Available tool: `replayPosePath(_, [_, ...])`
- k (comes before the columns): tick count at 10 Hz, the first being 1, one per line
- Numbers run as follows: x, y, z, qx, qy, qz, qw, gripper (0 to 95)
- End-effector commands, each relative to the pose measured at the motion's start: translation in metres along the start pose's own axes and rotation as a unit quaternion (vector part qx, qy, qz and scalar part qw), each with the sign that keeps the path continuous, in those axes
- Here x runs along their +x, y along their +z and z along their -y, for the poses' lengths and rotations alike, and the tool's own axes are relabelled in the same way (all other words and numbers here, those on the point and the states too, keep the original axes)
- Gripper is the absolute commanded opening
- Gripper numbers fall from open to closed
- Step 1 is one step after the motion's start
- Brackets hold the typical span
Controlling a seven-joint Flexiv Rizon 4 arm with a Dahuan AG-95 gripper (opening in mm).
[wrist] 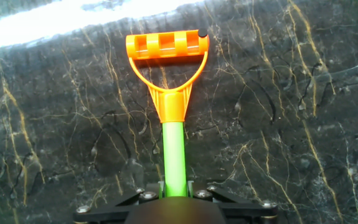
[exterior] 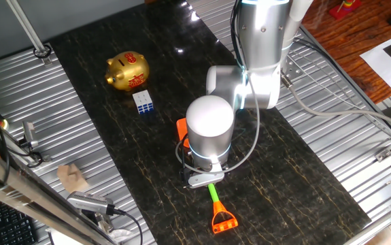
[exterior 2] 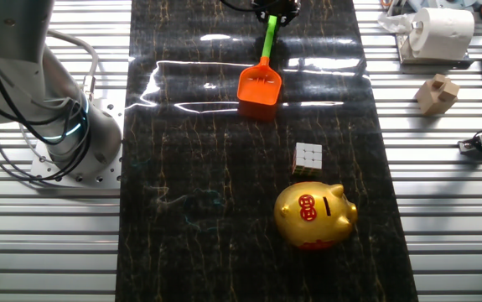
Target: Use a shovel to scoop up an object
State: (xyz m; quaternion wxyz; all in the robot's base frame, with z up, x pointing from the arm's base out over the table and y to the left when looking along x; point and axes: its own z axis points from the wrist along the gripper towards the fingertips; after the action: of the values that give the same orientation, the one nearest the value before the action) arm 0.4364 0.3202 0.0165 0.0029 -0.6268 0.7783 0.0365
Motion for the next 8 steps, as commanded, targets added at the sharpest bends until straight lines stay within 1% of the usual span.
replayPosePath(1, [0.0, 0.0, 0.0, 0.0, 0.0, 0.0, 1.0, 0.0])
replayPosePath(6, [0.0, 0.0, 0.0, 0.0, 0.0, 0.0, 1.0, 0.0])
replayPosePath(7, [0.012, -0.031, -0.002, -0.007, 0.002, 0.016, 0.9998, 0.0])
replayPosePath(8, [0.012, -0.033, -0.003, -0.007, 0.005, 0.015, 0.9998, 0.0])
